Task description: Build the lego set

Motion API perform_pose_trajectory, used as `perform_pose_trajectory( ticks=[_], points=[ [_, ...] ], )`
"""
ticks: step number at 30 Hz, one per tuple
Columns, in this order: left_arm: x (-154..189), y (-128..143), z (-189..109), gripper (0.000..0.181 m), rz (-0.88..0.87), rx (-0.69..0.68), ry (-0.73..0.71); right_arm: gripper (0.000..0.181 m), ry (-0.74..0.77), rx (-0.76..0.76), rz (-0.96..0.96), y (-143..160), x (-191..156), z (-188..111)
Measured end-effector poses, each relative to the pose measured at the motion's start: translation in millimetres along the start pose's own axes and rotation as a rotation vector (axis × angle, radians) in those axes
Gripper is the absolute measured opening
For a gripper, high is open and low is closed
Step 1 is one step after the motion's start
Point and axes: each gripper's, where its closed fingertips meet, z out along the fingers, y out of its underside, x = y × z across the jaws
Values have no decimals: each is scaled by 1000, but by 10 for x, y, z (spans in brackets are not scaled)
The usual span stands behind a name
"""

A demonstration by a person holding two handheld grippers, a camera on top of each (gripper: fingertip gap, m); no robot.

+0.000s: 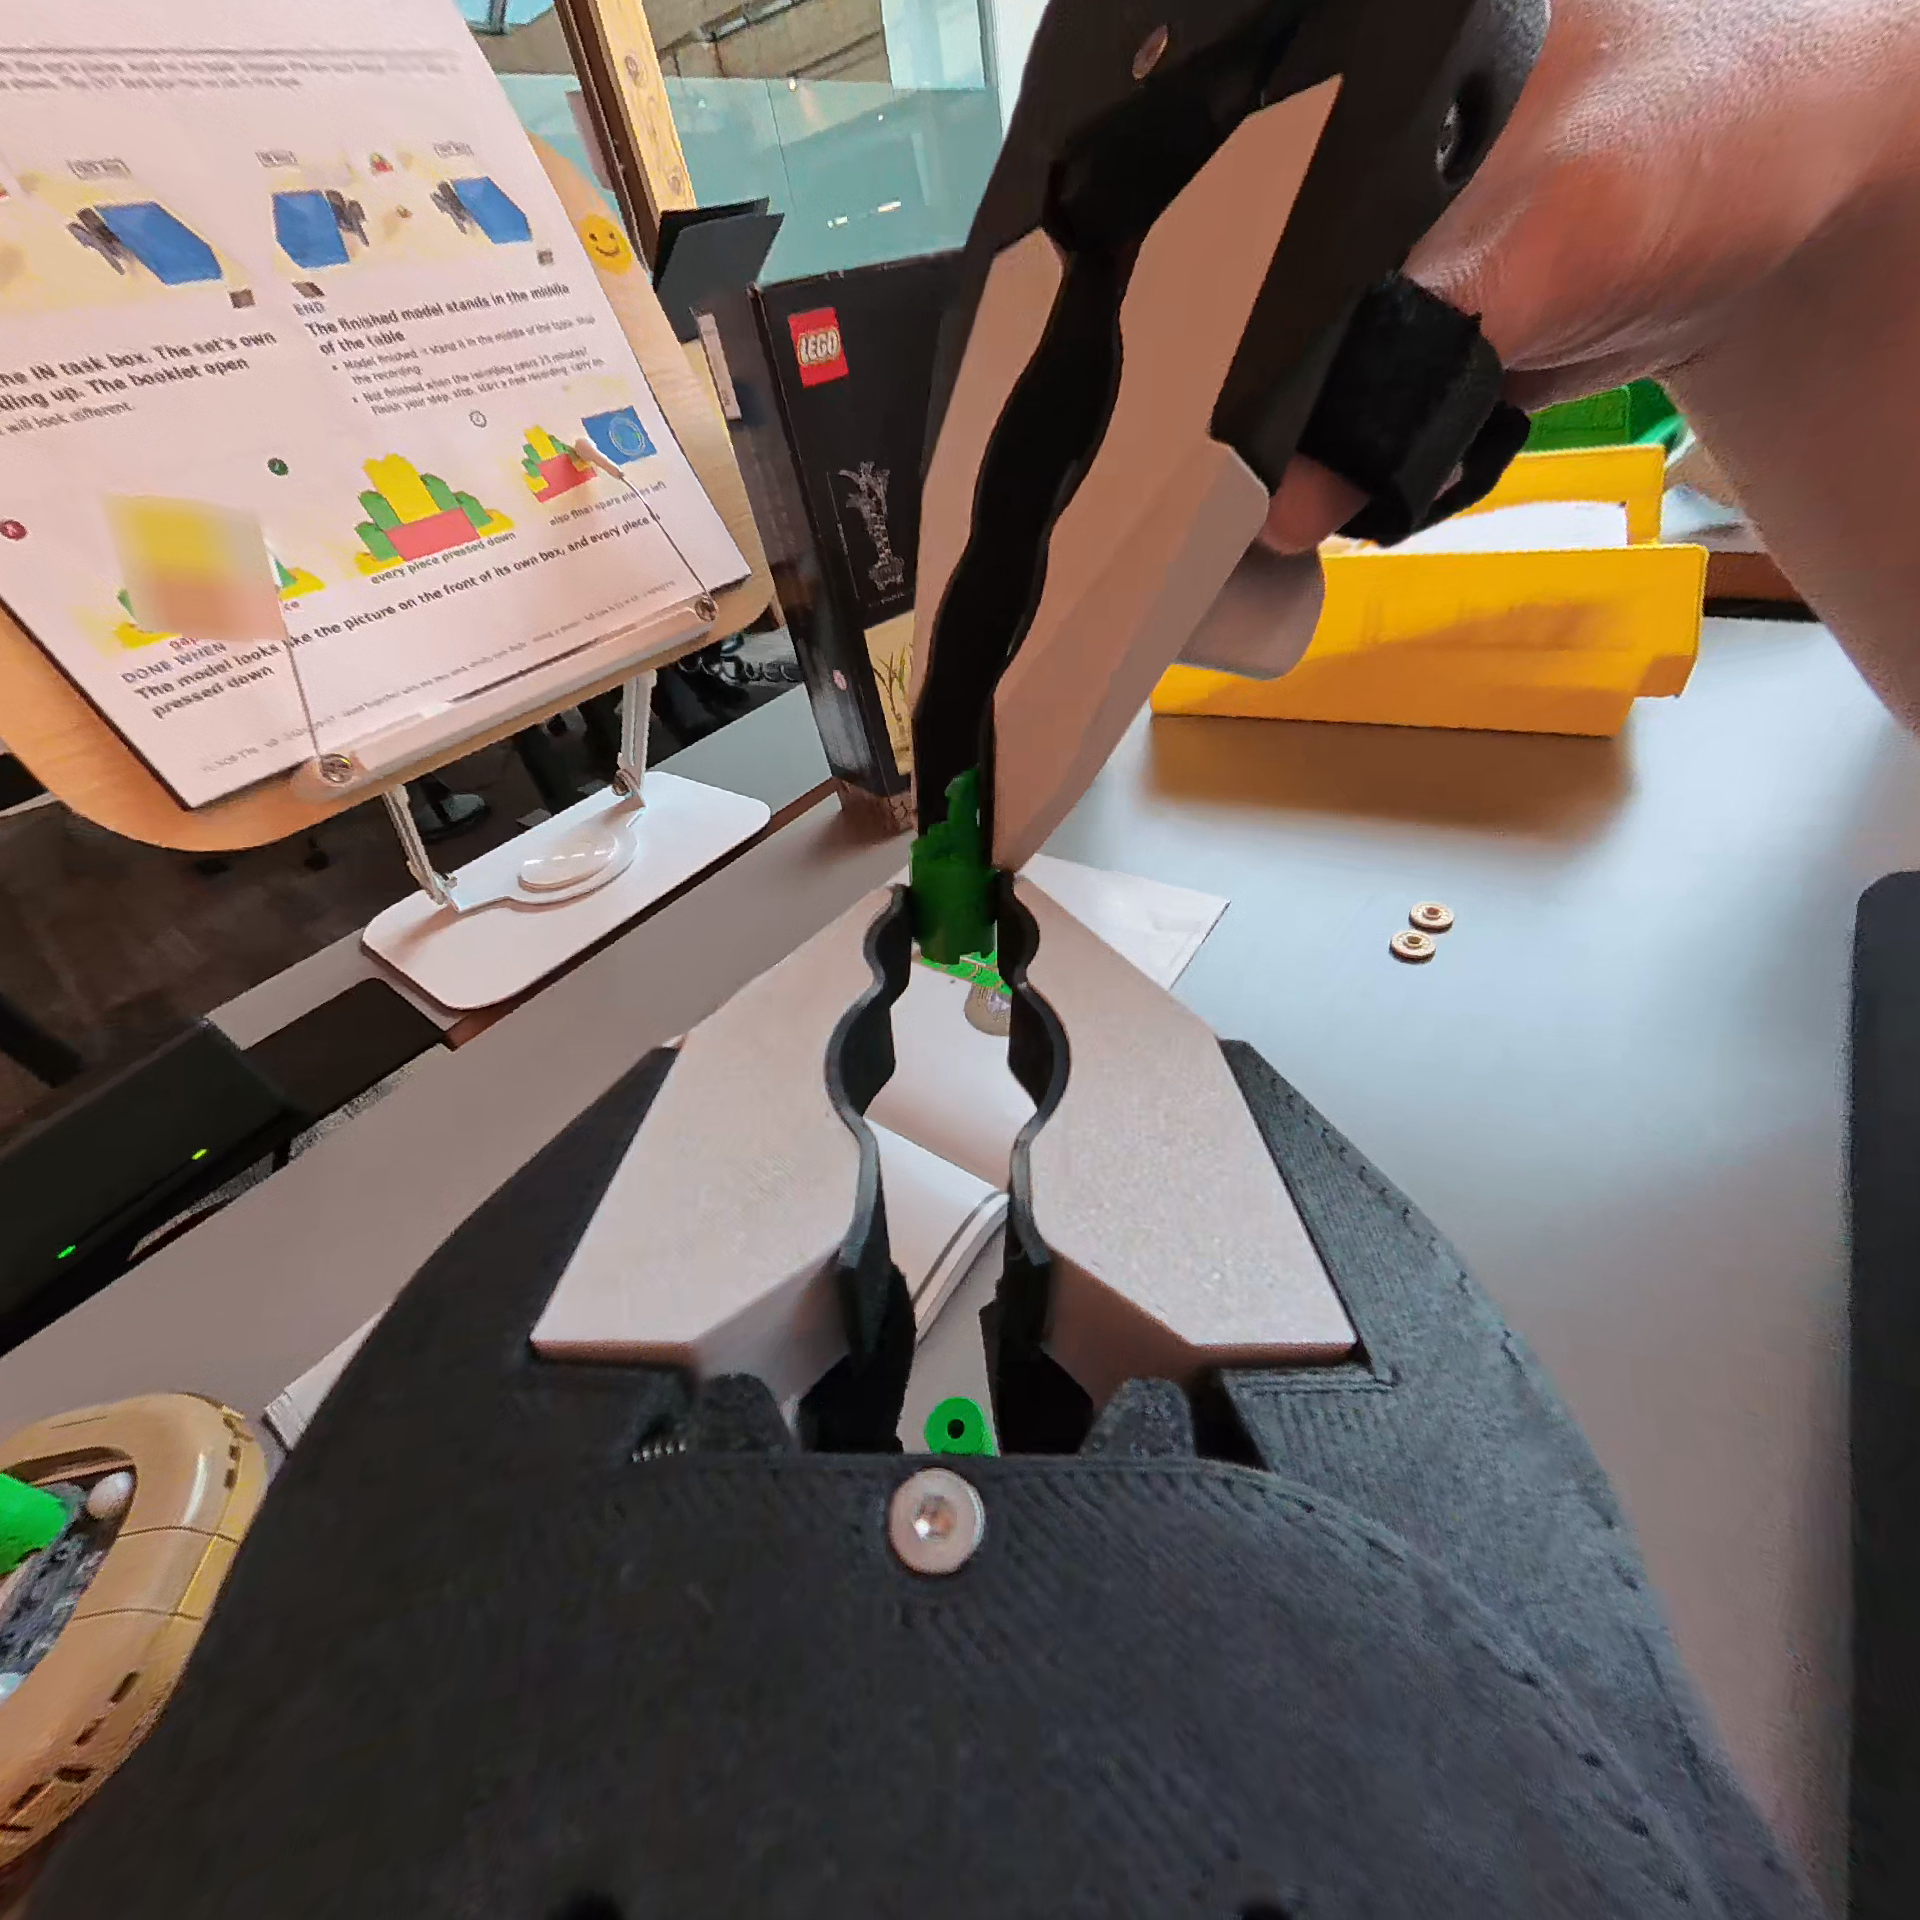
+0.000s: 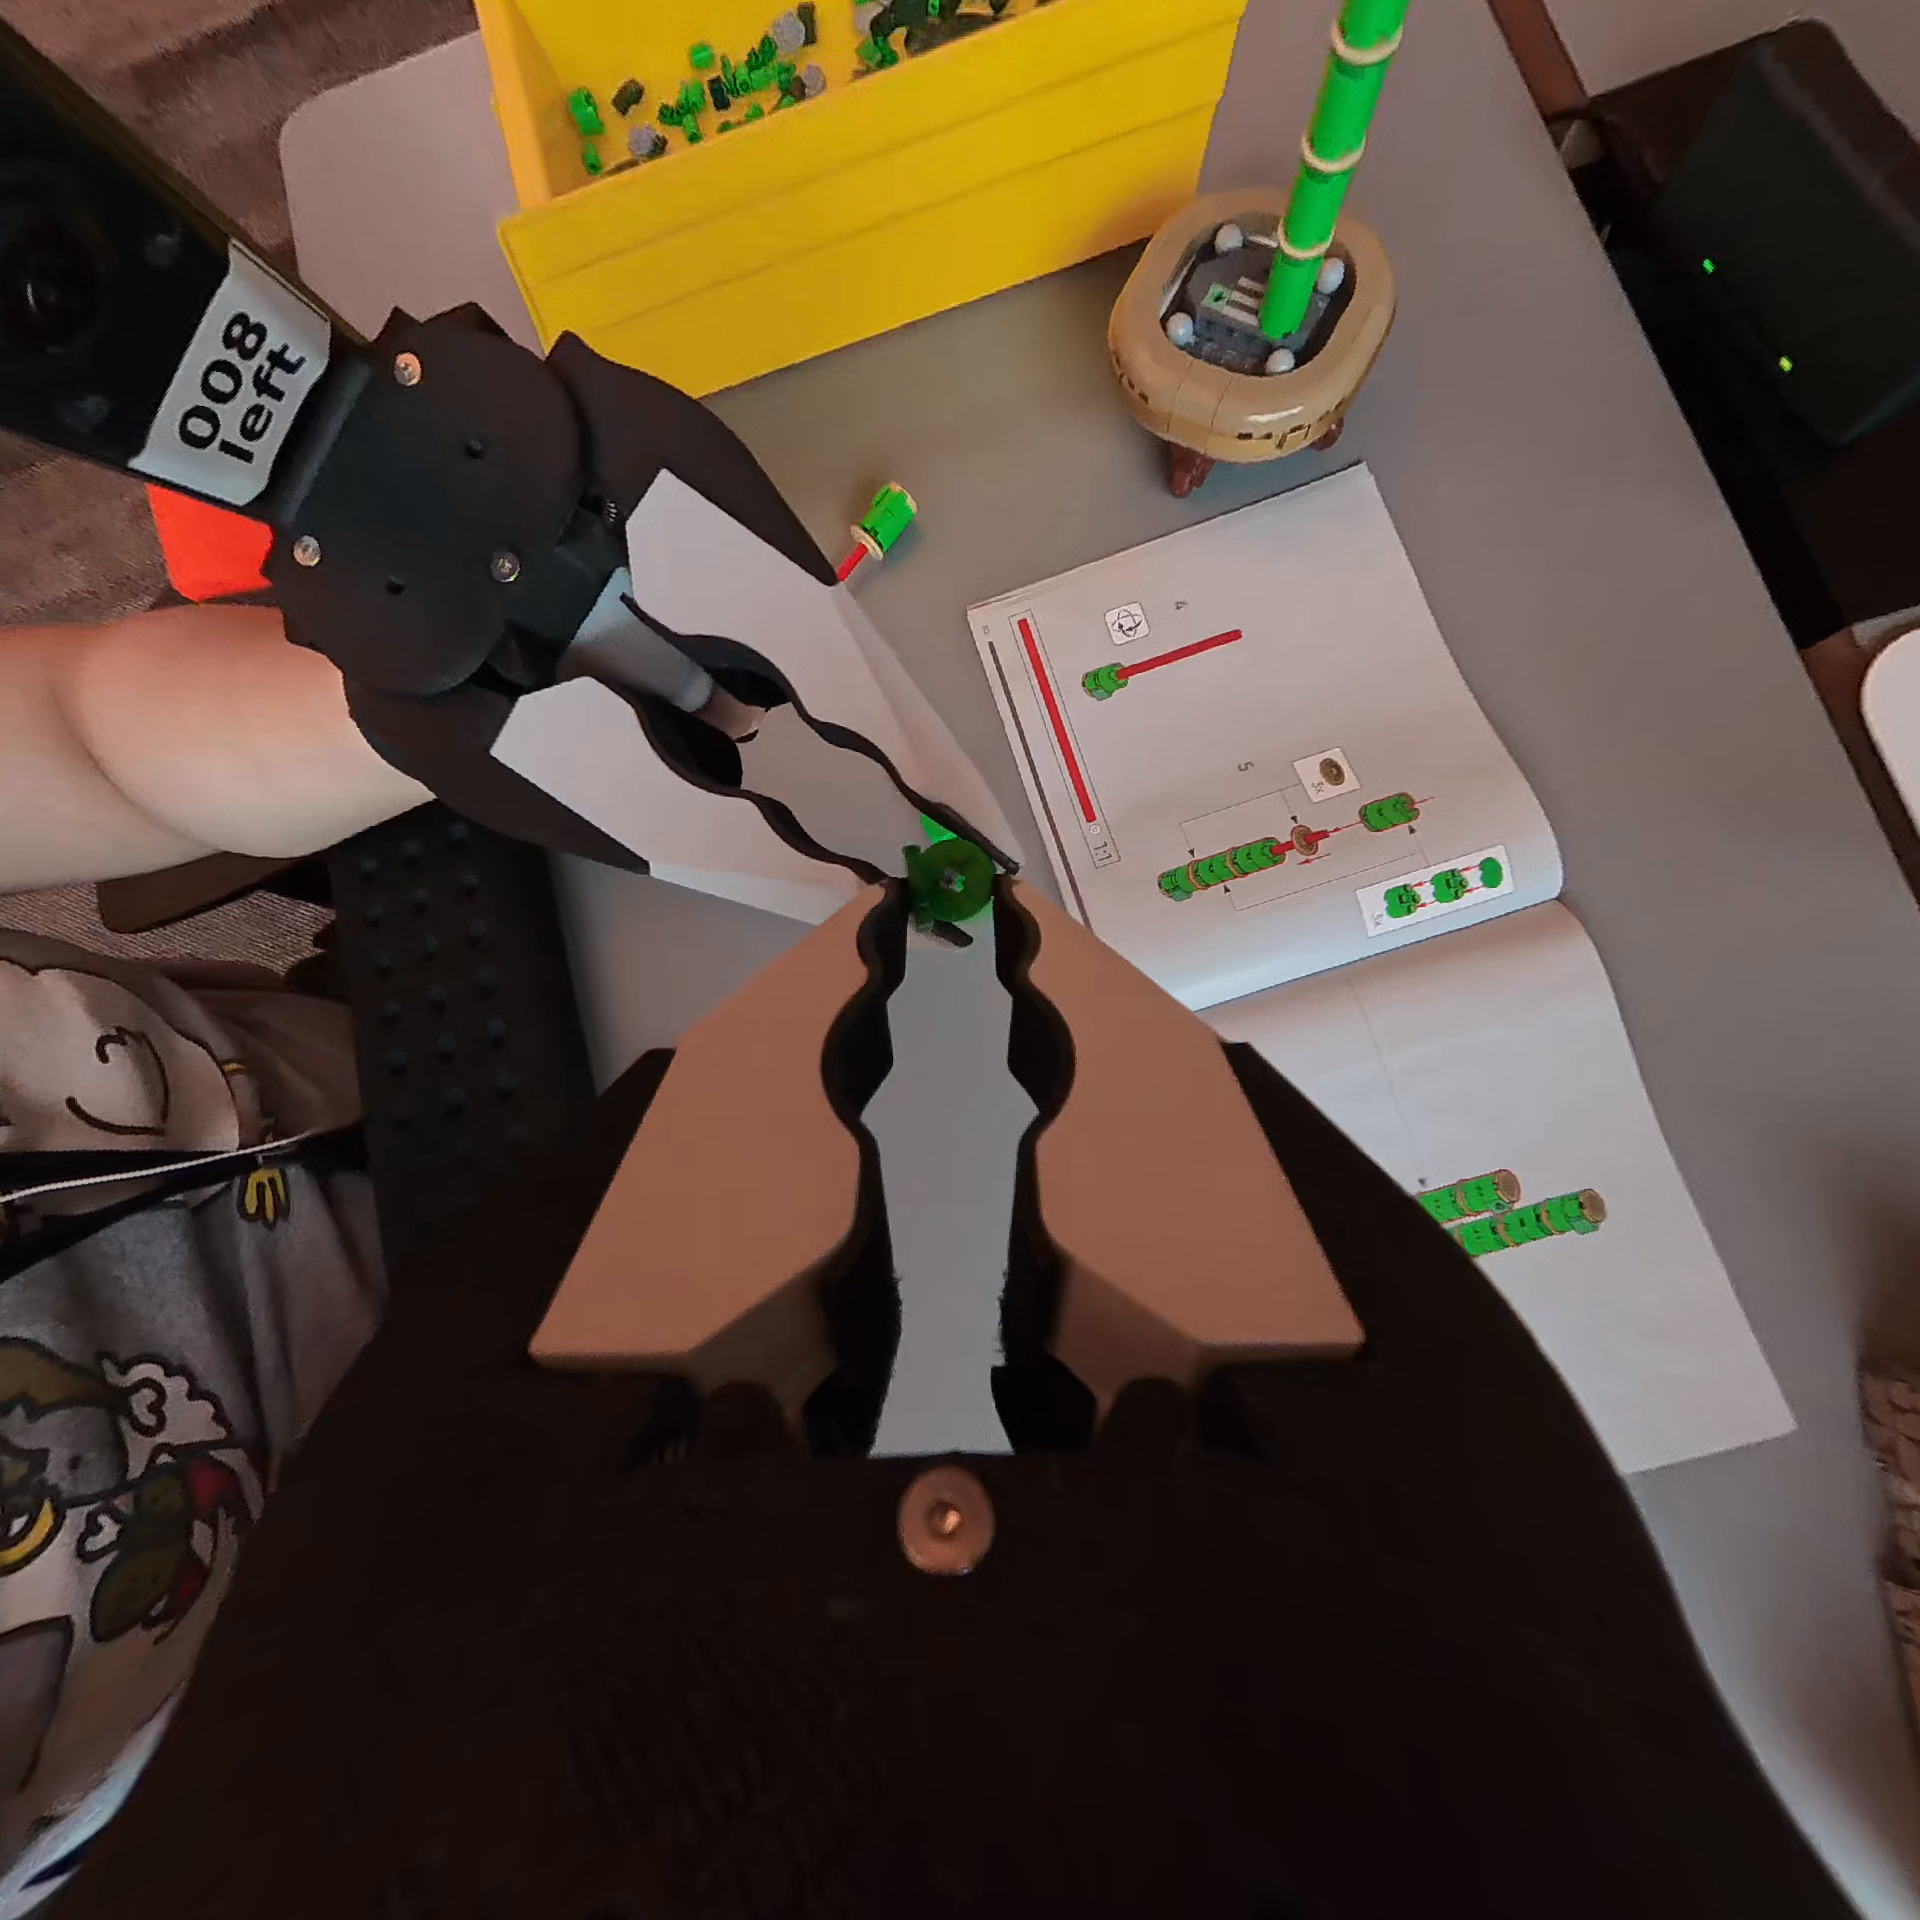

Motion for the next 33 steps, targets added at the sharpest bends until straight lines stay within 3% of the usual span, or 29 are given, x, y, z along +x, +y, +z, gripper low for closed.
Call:
perform_pose_trajectory(
  ticks=[7, 18, 21, 25, 29, 33],
  points=[
    [-1, -106, -70, 14, 23, 46, 3, 15, 6, -58, -9, -68, -65, -59],
    [57, -176, -95, 14, 69, 80, 12, 10, -116, -96, 42, -102, -112, -117],
    [38, -158, -94, 14, 56, 73, 14, 9, -124, -69, 43, -123, -85, -114],
    [-142, -27, -99, 14, 51, 9, -41, 11, -46, 99, -4, -176, 92, -208],
    [-305, 57, -129, 14, 28, -32, -81, 19, 97, 220, -75, 254, 270, -201],
    [-340, 39, -151, 14, -14, -13, -77, 20, 183, 104, -49, 1141, 398, 64]
  ],
)
